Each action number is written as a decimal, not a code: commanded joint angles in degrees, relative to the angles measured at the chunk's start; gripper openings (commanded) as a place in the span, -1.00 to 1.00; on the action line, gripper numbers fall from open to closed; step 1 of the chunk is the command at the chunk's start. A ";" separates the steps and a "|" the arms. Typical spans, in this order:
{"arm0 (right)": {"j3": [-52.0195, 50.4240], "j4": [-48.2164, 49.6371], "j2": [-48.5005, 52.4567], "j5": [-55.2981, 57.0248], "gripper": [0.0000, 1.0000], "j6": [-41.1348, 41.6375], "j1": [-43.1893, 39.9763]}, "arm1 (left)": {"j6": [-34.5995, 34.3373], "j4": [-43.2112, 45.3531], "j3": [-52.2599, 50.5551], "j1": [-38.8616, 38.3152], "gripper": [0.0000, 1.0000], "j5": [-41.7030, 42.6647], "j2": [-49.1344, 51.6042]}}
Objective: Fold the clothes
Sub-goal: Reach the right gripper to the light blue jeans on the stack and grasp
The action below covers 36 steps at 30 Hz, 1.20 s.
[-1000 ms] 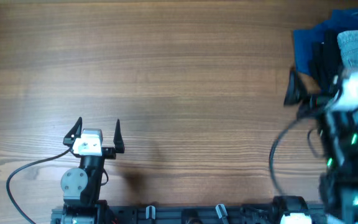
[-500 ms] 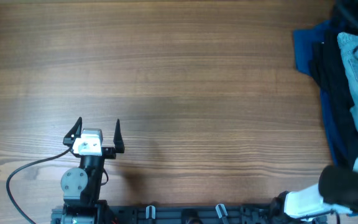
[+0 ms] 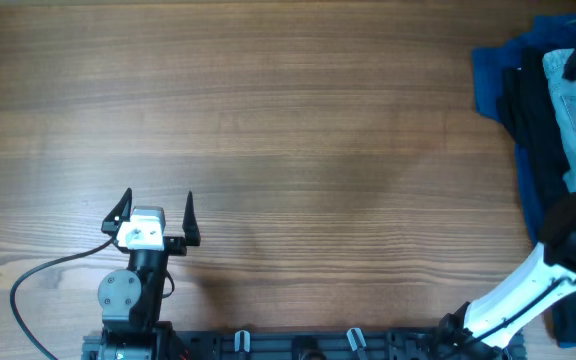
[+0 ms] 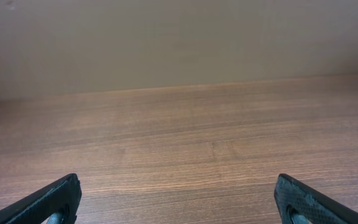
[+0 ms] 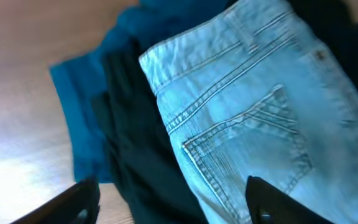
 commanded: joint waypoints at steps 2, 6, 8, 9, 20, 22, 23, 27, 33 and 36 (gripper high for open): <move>1.29 2.47 6.80 2.71 0.46 -5.09 0.31 | 0.83 0.00 -0.33 0.11 0.99 -0.28 -0.28; 1.29 5.88 11.52 2.67 0.46 -5.11 0.70 | 0.83 0.00 -0.33 0.11 0.99 -0.28 -0.28; 1.29 7.63 13.44 2.73 0.46 -5.42 1.11 | 0.83 0.00 -0.33 0.11 0.99 -0.28 -0.28; 1.29 8.57 14.64 2.95 0.46 -6.29 1.44 | 0.81 0.00 -0.33 0.11 0.99 -0.28 -0.28; 1.46 14.91 16.63 7.45 0.32 -5.86 2.10 | 0.83 0.00 -0.33 0.11 1.00 -0.28 -0.28; 1.46 15.21 16.46 7.43 0.31 -5.88 2.10 | 0.83 0.00 -0.33 0.11 0.99 -0.28 -0.28; 1.38 15.21 16.48 7.43 0.26 -5.88 2.10 | 0.81 0.00 -0.33 0.11 1.00 -0.28 -0.28; 1.03 16.52 16.50 7.45 -0.14 -5.95 2.08 | 0.83 0.00 -0.33 0.11 0.99 -0.28 -0.28; 1.05 18.53 15.93 7.43 -0.92 -4.17 2.08 | 0.83 0.00 -0.33 0.11 0.99 -0.31 -0.28; 1.09 19.17 14.05 7.41 -0.92 -3.96 2.08 | 0.83 0.00 -0.31 0.11 0.99 -0.28 -0.28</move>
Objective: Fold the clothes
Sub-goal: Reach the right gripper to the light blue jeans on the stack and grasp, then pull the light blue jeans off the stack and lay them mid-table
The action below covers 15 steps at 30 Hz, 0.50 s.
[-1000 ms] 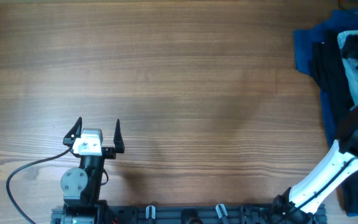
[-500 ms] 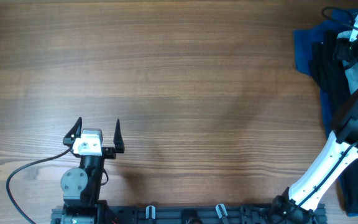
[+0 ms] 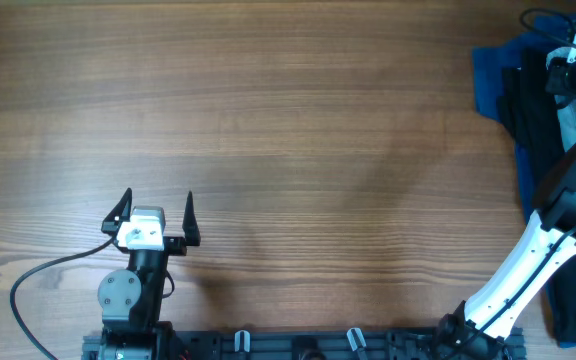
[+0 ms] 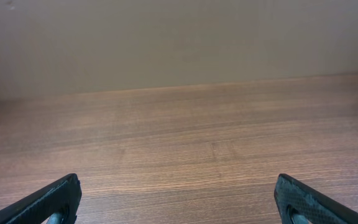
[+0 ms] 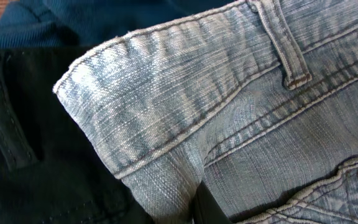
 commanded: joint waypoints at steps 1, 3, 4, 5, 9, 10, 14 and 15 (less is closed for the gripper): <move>1.09 1.68 -2.08 -0.50 -0.92 0.98 0.31 | 0.83 0.02 -0.33 0.11 1.00 -0.28 -0.28; 1.09 1.77 -4.90 -0.55 -0.92 1.90 0.48 | 0.83 0.02 -0.33 0.11 1.00 -0.28 -0.28; 1.09 1.66 -6.16 -0.55 -0.92 1.92 0.68 | 0.83 0.02 -0.33 0.11 0.99 -0.28 -0.28; 1.09 1.42 -7.61 -0.81 -0.92 1.86 1.01 | 0.81 0.02 -0.33 0.11 0.99 -0.28 -0.28; 1.09 -1.64 -13.51 -2.67 -0.91 1.95 4.42 | 0.81 0.02 -0.33 0.11 1.00 -0.31 -0.28; 1.09 -2.32 -14.10 -2.67 -0.91 1.90 5.16 | 0.83 0.02 -0.33 0.11 0.99 -0.28 -0.28; 1.09 -7.04 -16.74 -2.73 -0.92 3.76 12.28 | 0.83 0.02 -0.33 0.11 0.99 -0.28 -0.28; 1.09 -8.37 -17.07 -3.91 -0.91 5.29 15.10 | 0.81 0.02 -0.33 0.11 1.00 -0.28 -0.28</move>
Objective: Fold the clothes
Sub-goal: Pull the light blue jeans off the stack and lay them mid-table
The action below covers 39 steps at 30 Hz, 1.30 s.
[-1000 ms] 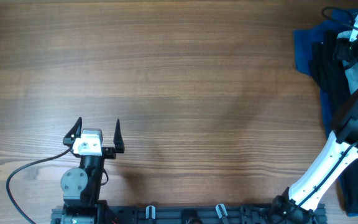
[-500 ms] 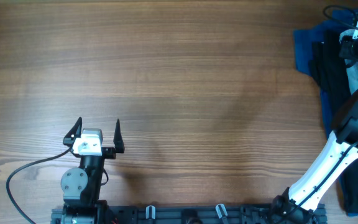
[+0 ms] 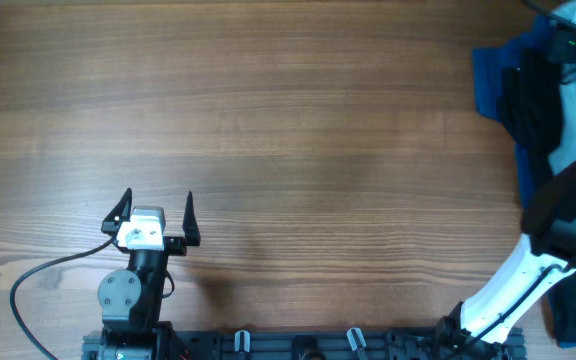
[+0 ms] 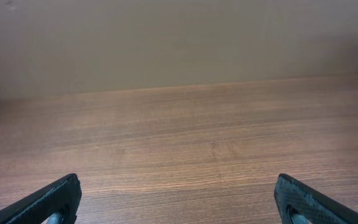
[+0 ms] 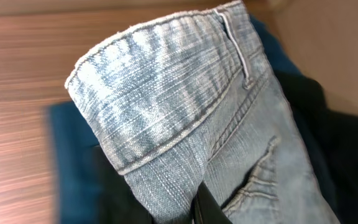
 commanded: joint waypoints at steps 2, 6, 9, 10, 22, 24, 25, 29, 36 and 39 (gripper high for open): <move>1.07 -3.19 -2.91 -7.85 -0.91 5.66 12.41 | 0.81 0.02 -0.35 0.11 0.99 -0.28 -0.28; 0.94 -1.75 -1.90 -16.04 -0.91 14.99 24.59 | 0.81 0.02 -0.35 0.11 1.00 -0.31 -0.28; 0.24 2.38 -0.46 -17.55 -0.91 21.59 34.58 | 0.81 0.02 -0.35 0.11 1.00 -0.31 -0.28; 0.26 3.72 0.09 -17.73 -0.91 22.82 37.38 | 0.81 0.02 -0.35 0.11 0.99 -0.31 -0.28; 0.26 15.08 8.83 -8.31 0.11 22.56 62.69 | 0.83 0.02 -0.33 0.11 1.00 -0.28 -0.28; 0.26 17.20 8.76 -8.37 0.32 22.45 63.54 | 0.81 0.02 -0.35 0.11 0.99 -0.31 -0.28; 0.28 18.12 8.44 -8.63 0.33 21.86 63.52 | 0.83 0.02 -0.35 0.11 0.99 -0.28 -0.28; 1.62 16.31 4.13 -8.48 0.39 19.45 60.41 | 0.83 0.02 -0.35 0.11 0.99 -0.28 -0.28; 1.62 -1.88 -4.81 -8.55 0.42 21.24 46.53 | 0.83 0.02 -0.35 0.11 0.99 -0.28 -0.28; 1.49 -10.43 -5.14 -8.55 0.50 21.16 39.67 | 0.81 0.02 -0.35 0.11 0.99 -0.28 -0.28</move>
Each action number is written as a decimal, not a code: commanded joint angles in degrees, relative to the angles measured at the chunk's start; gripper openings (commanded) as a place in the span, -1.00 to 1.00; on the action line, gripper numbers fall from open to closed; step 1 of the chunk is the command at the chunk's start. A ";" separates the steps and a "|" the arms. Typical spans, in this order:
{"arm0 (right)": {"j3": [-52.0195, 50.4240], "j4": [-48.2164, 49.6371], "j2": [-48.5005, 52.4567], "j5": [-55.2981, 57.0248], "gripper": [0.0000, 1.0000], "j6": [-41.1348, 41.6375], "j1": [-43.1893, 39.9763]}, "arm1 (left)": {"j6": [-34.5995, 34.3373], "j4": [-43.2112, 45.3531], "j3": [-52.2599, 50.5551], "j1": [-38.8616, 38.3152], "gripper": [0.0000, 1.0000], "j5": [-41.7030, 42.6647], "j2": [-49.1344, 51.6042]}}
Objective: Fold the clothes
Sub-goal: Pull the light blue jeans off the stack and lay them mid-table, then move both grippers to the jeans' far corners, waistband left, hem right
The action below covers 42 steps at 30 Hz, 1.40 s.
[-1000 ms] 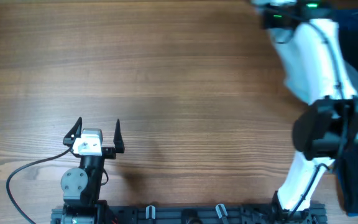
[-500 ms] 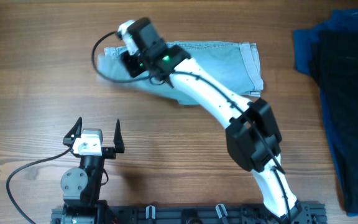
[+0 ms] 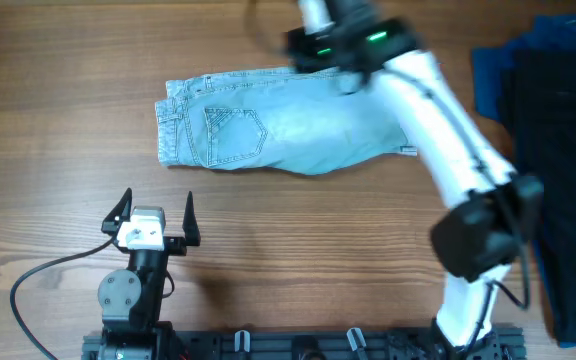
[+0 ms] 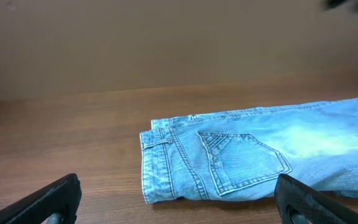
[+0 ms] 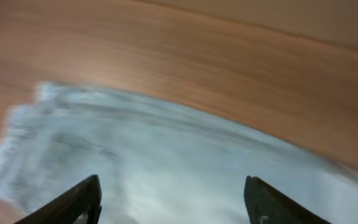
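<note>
Light blue denim shorts [image 3: 278,125] lie spread flat on the wooden table [image 3: 68,60], waistband to the left and back pocket up. The left wrist view shows them [image 4: 253,155] just ahead of my left gripper [image 4: 179,199], which stands open and empty near the front edge [image 3: 158,213]. My right arm reaches across the table and its gripper [image 5: 173,202] hovers open right over the denim [image 5: 166,149], nothing between its fingers. Motion blurs that view.
At the right edge lies a pile of other clothes: a dark blue garment [image 3: 490,75] under a black one [image 3: 558,150]. The robot base rail [image 3: 298,345] runs along the front edge.
The right gripper was shut on the denim waistband, lifted above the pile at the right. Now the shorts lie flat at the table's centre-left and the gripper is open above them. The left arm is unchanged.
First the right gripper hung open over the shorts on the pile. Then it was shut on the waistband, and after that held it raised over the pile. Now the shorts are laid out mid-table and released. The left arm has stayed still throughout.
</note>
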 commanded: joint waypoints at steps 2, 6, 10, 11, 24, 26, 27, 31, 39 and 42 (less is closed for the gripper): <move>-0.02 -7.39 -0.57 0.68 0.52 0.17 -8.92 | 0.68 3.26 -0.31 0.11 0.99 -0.31 -0.28; -0.35 -9.97 -0.57 0.63 0.54 -0.31 -15.23 | 0.68 4.02 -0.33 0.11 0.99 -0.28 -0.28; -0.35 -11.74 -0.57 0.24 0.55 -2.84 -19.47 | 0.42 12.55 -0.28 0.15 1.00 1.79 -0.24; -0.37 -11.96 -0.57 0.24 0.55 -2.89 -20.24 | 0.07 13.77 0.13 0.15 1.00 2.51 -0.13; -0.39 -11.91 -0.55 0.26 0.59 -4.76 -21.92 | -3.41 -17.53 53.18 0.17 0.99 2.29 47.04; -0.39 -11.98 -0.55 0.24 0.59 -4.76 -21.92 | -3.43 -30.88 69.05 0.17 1.00 2.32 60.06; -0.39 -11.96 -0.55 0.24 0.59 -4.76 -21.92 | -3.43 -37.94 77.50 0.17 1.00 2.32 66.77; -0.79 -10.95 -0.33 -0.33 0.58 -6.23 -21.90 | -3.41 -51.10 101.33 0.17 1.00 1.73 87.34; -0.79 -7.69 4.85 -7.82 0.43 -13.29 -21.81 | -7.98 -48.30 104.85 1.79 0.25 4.02 100.10; -0.79 -4.81 7.23 -7.85 0.44 -13.33 -21.75 | -15.61 -48.33 104.85 3.45 0.17 4.02 104.91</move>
